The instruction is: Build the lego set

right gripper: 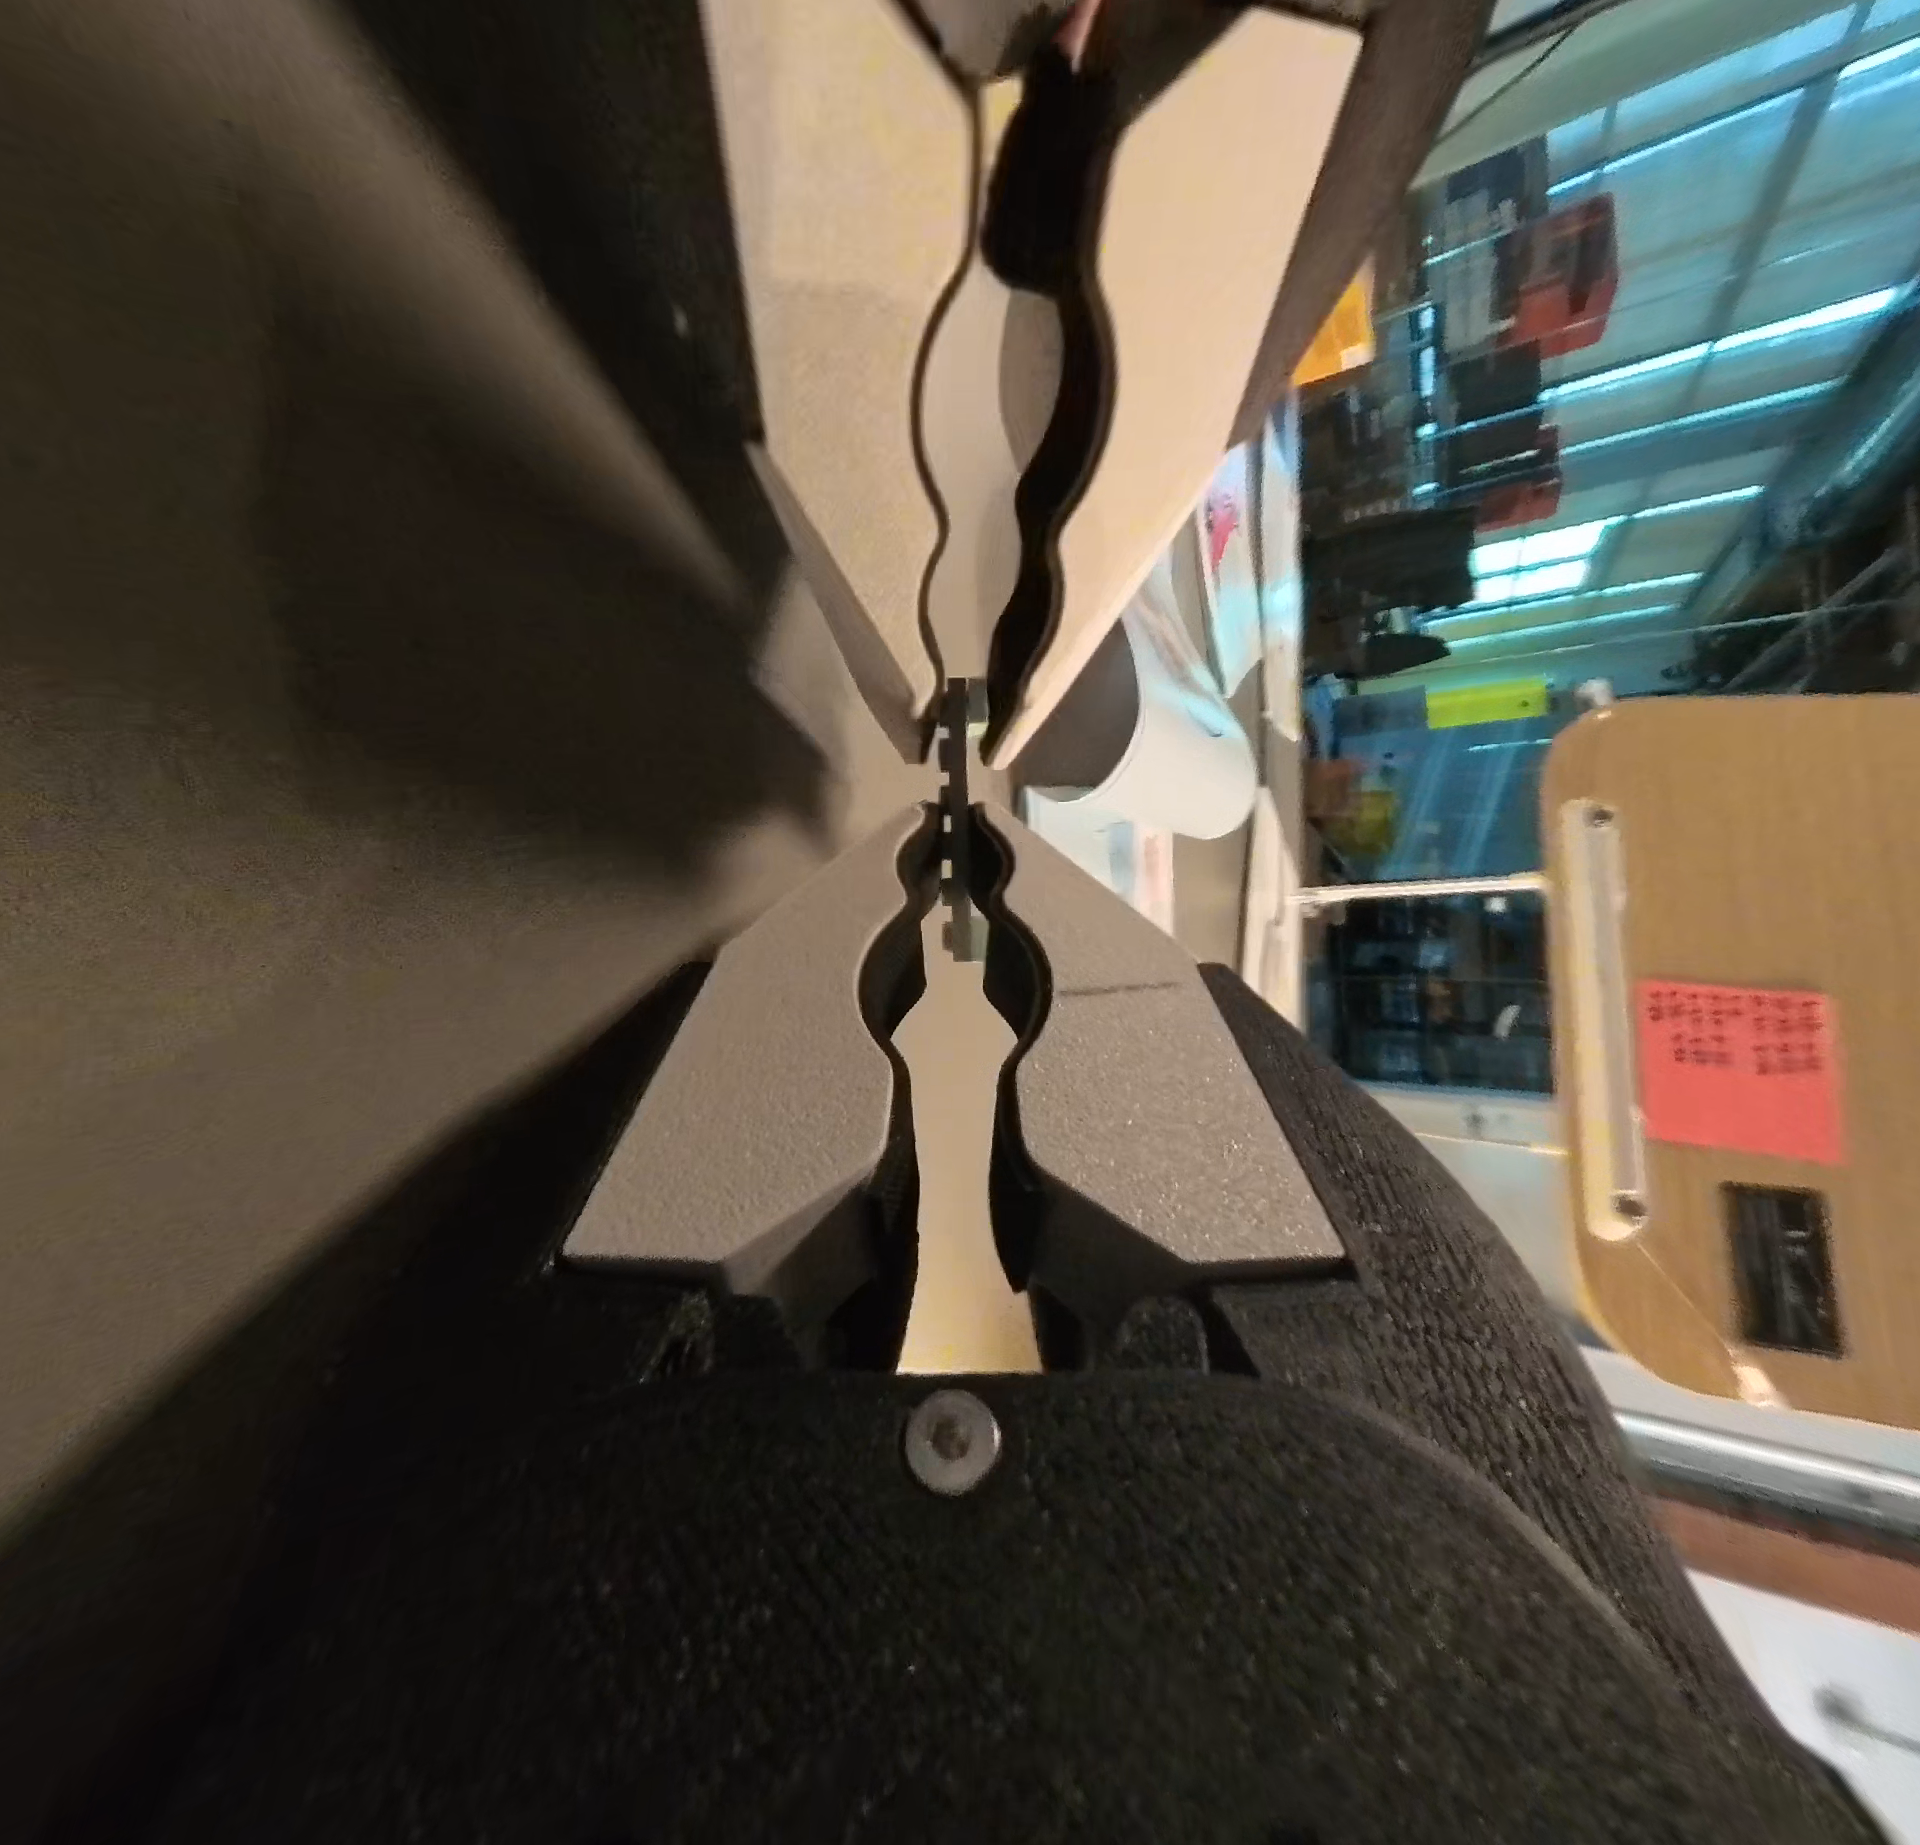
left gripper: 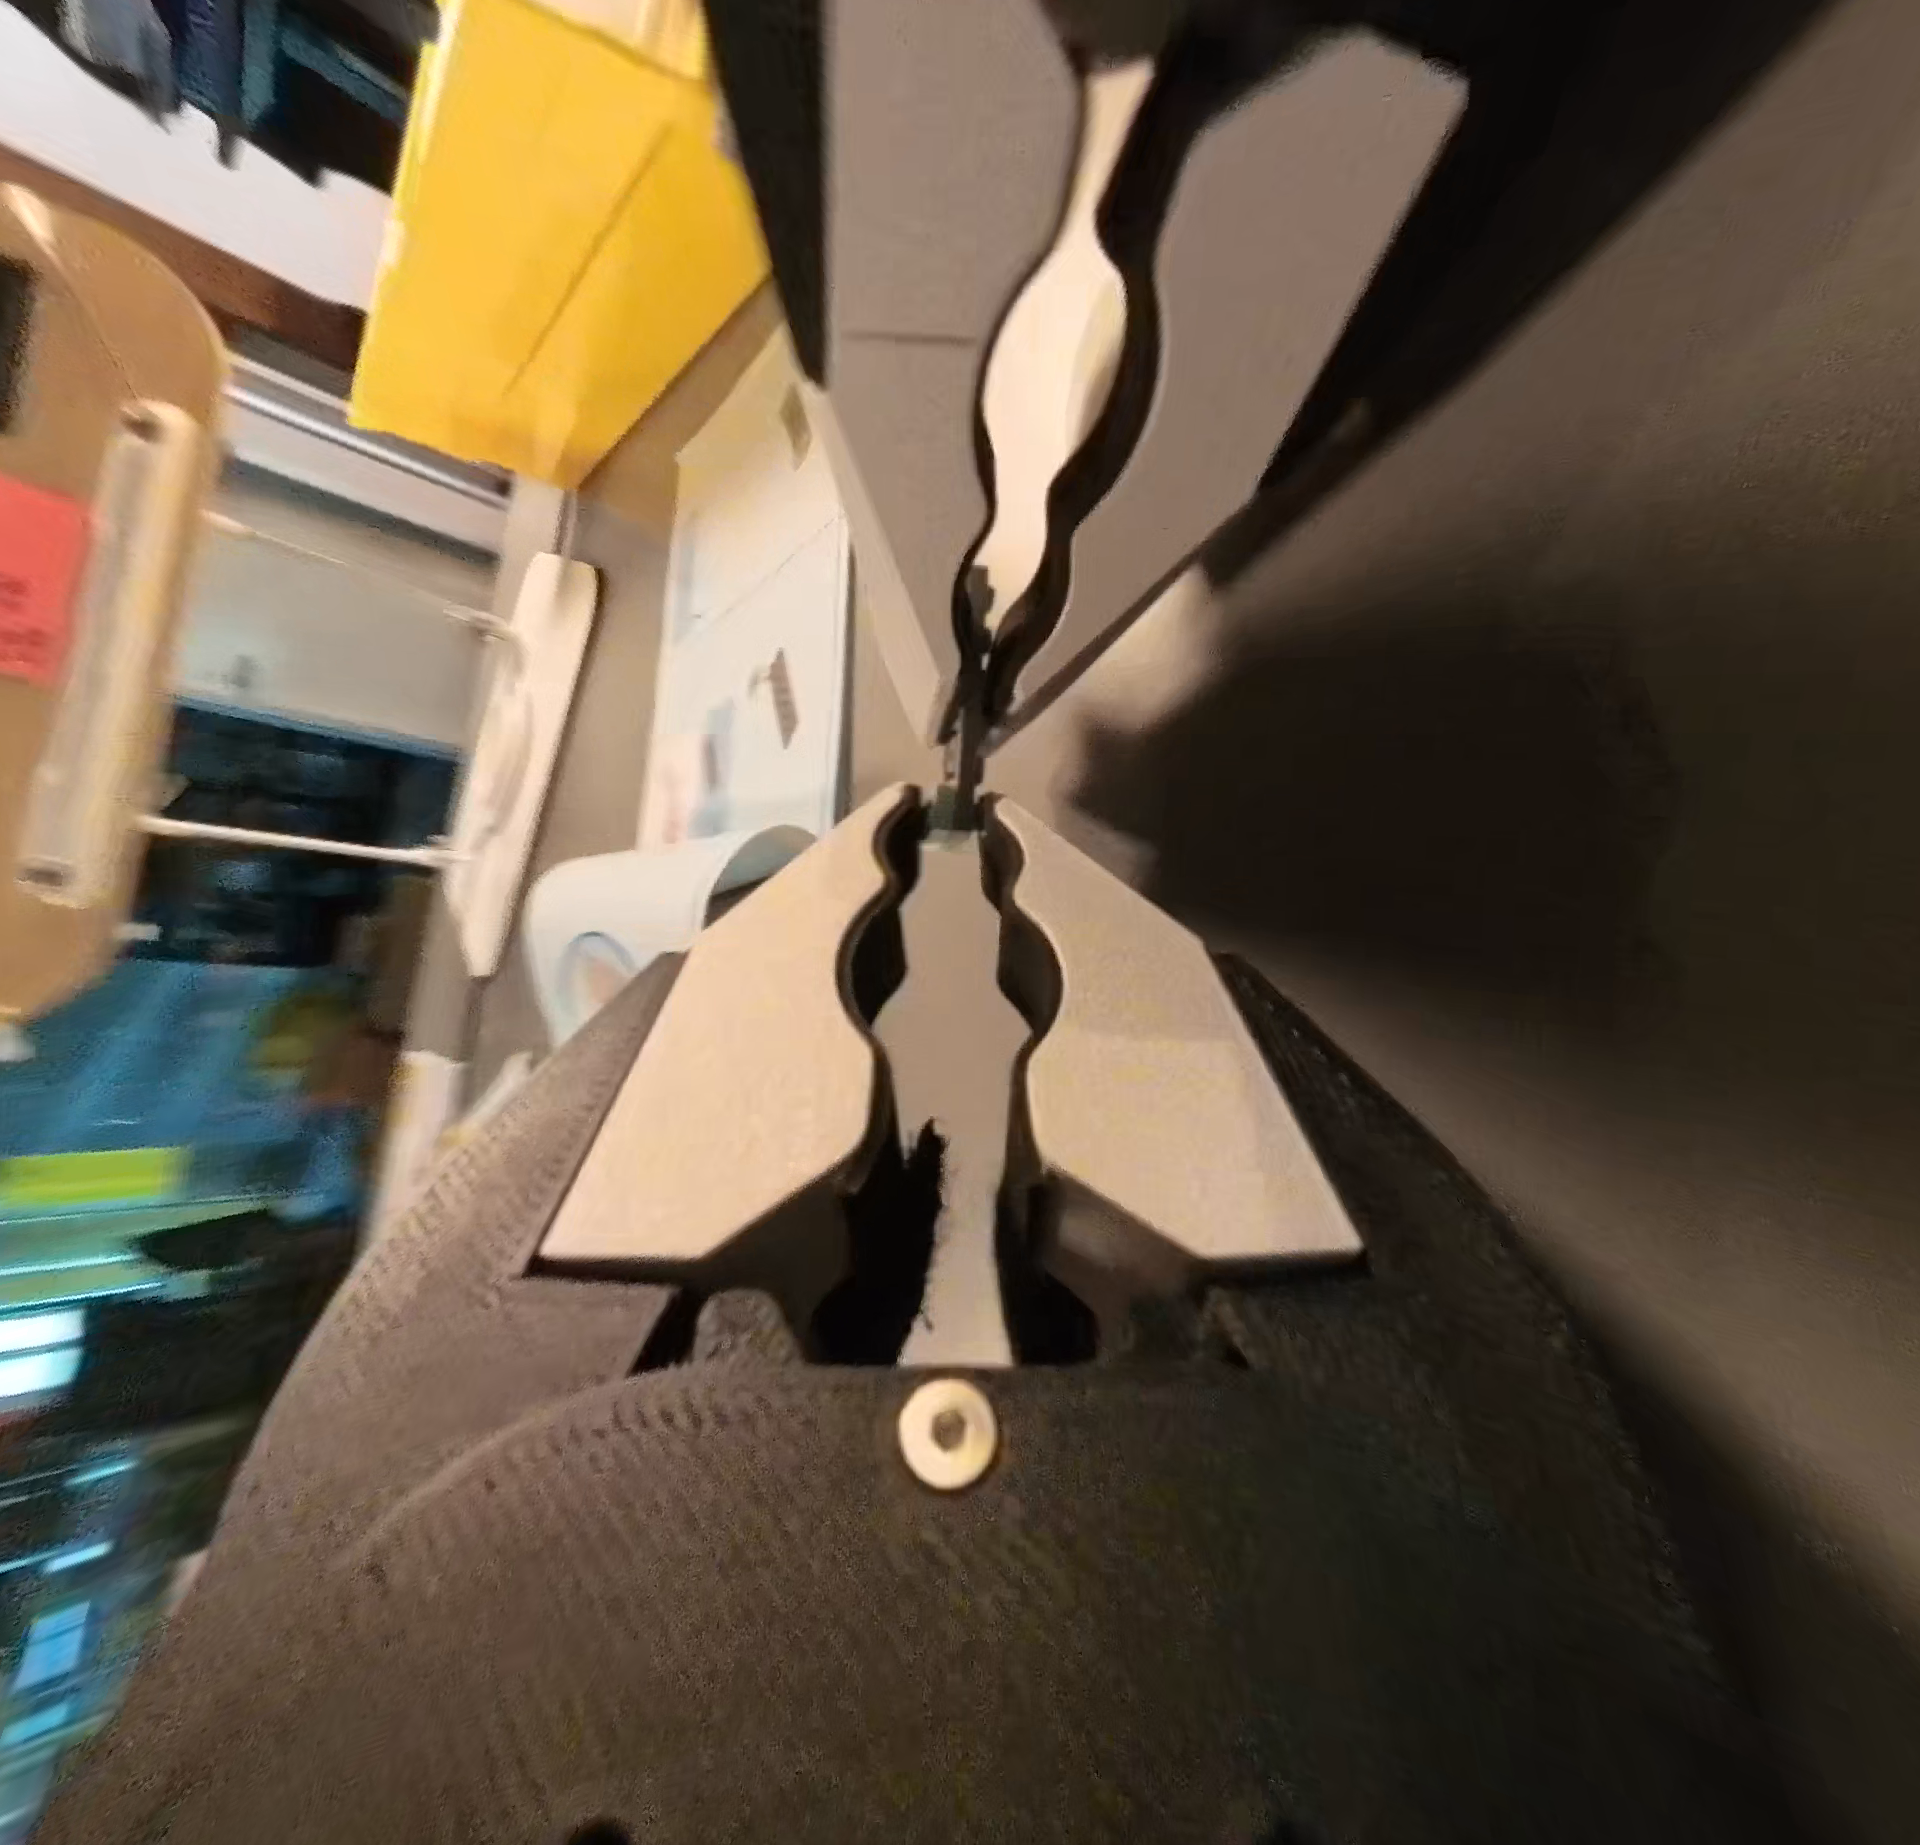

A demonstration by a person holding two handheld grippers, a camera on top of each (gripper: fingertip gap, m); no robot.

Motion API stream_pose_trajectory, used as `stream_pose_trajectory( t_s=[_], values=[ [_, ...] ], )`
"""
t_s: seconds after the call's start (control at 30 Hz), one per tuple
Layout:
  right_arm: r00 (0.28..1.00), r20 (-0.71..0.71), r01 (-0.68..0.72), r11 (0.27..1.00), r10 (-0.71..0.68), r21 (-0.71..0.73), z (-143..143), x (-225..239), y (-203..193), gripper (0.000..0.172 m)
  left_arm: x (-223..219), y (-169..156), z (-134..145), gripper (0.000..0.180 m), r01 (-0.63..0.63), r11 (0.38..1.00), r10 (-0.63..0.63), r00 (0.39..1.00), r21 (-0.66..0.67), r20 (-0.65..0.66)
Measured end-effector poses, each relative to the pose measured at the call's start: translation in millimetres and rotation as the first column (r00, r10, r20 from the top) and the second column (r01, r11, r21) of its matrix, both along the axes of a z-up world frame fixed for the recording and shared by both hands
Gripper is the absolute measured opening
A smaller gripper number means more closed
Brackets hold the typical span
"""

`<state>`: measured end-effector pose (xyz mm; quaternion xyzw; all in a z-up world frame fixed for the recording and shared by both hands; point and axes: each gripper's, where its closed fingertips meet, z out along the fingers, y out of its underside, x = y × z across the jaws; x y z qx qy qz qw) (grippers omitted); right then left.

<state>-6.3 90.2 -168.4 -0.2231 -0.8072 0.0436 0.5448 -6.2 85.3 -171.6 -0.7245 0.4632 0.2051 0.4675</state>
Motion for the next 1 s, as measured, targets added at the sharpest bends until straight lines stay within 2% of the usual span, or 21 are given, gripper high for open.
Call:
stream_pose_trajectory(
  t_s=[0.03, 0.07, 0.1, 0.17, 0.23, 0.3, 0.43, 0.67, 0.73, 0.8, 0.9, 1.0],
  values=[
    [1.000, -0.024, -0.013, 0.999, 0.014, 0.041, 3, -1, 0, 0.002, 4, -1, 1, 0.019, 0.006, 0.999, -0.003, 0.995, -0.032, 0.100],
    [0.999, -0.035, -0.038, 0.996, 0.041, 0.080, 4, -1, -2, 0.002, 7, -2, 6, 0.038, 0.010, 0.998, 0.002, 0.977, -0.057, 0.215],
    [0.997, -0.047, -0.054, 0.992, 0.060, 0.114, 6, 0, -3, 0.002, 10, -2, 11, 0.050, 0.013, 0.997, 0.015, 0.944, -0.082, 0.330],
    [0.992, -0.084, -0.079, 0.979, 0.096, 0.188, 11, 0, -6, 0.002, 15, -4, 18, 0.052, 0.050, 0.986, 0.041, 0.851, -0.159, 0.523],
    [0.985, -0.118, -0.094, 0.966, 0.126, 0.241, 17, 0, -9, 0.002, 15, -6, 18, 0.048, 0.085, 0.969, 0.075, 0.792, -0.231, 0.605],
    [0.977, -0.156, -0.100, 0.955, 0.148, 0.280, 24, 1, -11, 0.002, 16, -8, 13, 0.046, 0.103, 0.952, 0.105, 0.773, -0.288, 0.626],
    [0.969, -0.179, -0.102, 0.939, 0.168, 0.329, 28, 1, -12, 0.002, 17, -10, 15, 0.019, 0.132, 0.947, 0.098, 0.751, -0.294, 0.653],
    [0.957, -0.216, -0.116, 0.936, 0.195, 0.333, 34, 2, -15, 0.002, 19, -12, 22, 0.017, 0.176, 0.947, 0.067, 0.714, -0.271, 0.697],
    [0.940, -0.241, -0.162, 0.936, 0.243, 0.313, 38, 5, -20, 0.011, 14, -10, 25, 0.016, 0.154, 0.954, 0.081, 0.698, -0.259, 0.712],
    [0.915, -0.262, -0.221, 0.925, 0.306, 0.309, 44, 12, -24, 0.027, 5, -6, 26, 0.016, 0.114, 0.958, 0.117, 0.681, -0.262, 0.723],
    [0.880, -0.363, -0.229, 0.943, 0.307, 0.242, 69, 26, -17, 0.033, -5, -4, 23, 0.016, 0.072, 0.960, 0.146, 0.699, -0.272, 0.700],
    [0.812, -0.562, -0.163, 0.986, 0.155, 0.036, 113, 40, 18, 0.033, 1, -6, 16, 0.016, 0.090, 0.954, 0.127, 0.744, -0.287, 0.656]
  ],
)
